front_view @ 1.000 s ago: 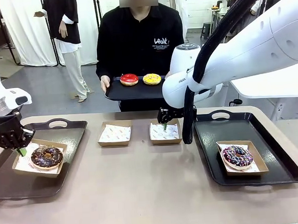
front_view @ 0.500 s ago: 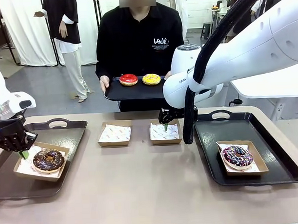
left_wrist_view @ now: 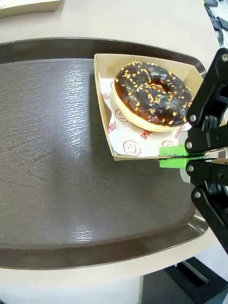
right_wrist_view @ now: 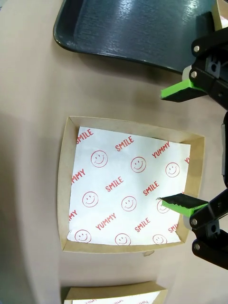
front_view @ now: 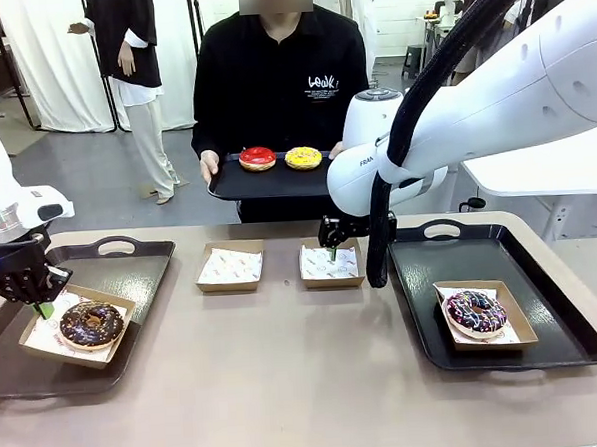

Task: Individually package the donuts and arrange them on the tray.
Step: Place the picked Paper togo box on the Handle tray while simultaneously picking up another Paper togo box from the table with the other hand.

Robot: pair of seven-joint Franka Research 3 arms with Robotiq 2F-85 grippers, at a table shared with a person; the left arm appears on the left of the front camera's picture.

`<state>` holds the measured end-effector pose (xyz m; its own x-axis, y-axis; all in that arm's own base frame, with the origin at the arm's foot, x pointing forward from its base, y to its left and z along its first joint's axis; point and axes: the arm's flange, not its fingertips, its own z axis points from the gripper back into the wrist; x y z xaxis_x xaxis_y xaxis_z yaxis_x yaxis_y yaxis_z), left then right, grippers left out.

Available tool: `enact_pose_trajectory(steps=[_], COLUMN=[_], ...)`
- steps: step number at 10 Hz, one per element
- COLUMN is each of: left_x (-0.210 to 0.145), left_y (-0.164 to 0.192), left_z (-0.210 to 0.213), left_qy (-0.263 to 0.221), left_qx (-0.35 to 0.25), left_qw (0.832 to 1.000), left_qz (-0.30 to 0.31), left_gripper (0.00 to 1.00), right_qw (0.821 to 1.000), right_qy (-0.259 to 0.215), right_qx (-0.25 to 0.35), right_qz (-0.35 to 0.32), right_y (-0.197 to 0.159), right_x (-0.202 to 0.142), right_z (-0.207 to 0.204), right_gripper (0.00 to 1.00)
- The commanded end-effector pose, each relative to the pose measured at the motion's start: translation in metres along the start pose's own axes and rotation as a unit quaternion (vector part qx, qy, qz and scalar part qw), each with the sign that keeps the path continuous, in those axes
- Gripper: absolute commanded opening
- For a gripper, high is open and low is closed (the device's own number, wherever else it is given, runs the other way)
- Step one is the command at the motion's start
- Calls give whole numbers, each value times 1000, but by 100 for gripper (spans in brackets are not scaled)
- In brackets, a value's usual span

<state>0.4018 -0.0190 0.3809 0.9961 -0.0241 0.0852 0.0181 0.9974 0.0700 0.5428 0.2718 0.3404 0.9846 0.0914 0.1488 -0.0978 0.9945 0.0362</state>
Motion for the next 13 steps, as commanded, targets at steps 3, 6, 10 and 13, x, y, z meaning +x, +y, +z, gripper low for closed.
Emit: enact_pose_trajectory(steps=[3, 6, 10, 13], left_x=[-45, -46, -46, -46], left_y=[5, 5, 5, 5], left_z=[-27, -31, -32, -32], left_qy=[3, 5, 7, 7], left_qx=[5, 6, 5, 5], left_qw=[1000, 1000, 1000, 1000], left_qz=[-4, -6, -8, -11], left_gripper=[1, 1, 58, 62], right_qw=[1000, 1000, 1000, 1000], right_qy=[5, 5, 3, 4], right_qx=[0, 1, 12, 16], right_qz=[-16, -21, -12, -17], right_y=[0, -2, -4, -4], right_x=[5, 8, 8, 9], right_z=[-5, -13, -18, -19], right_gripper=[100, 100, 51, 0])
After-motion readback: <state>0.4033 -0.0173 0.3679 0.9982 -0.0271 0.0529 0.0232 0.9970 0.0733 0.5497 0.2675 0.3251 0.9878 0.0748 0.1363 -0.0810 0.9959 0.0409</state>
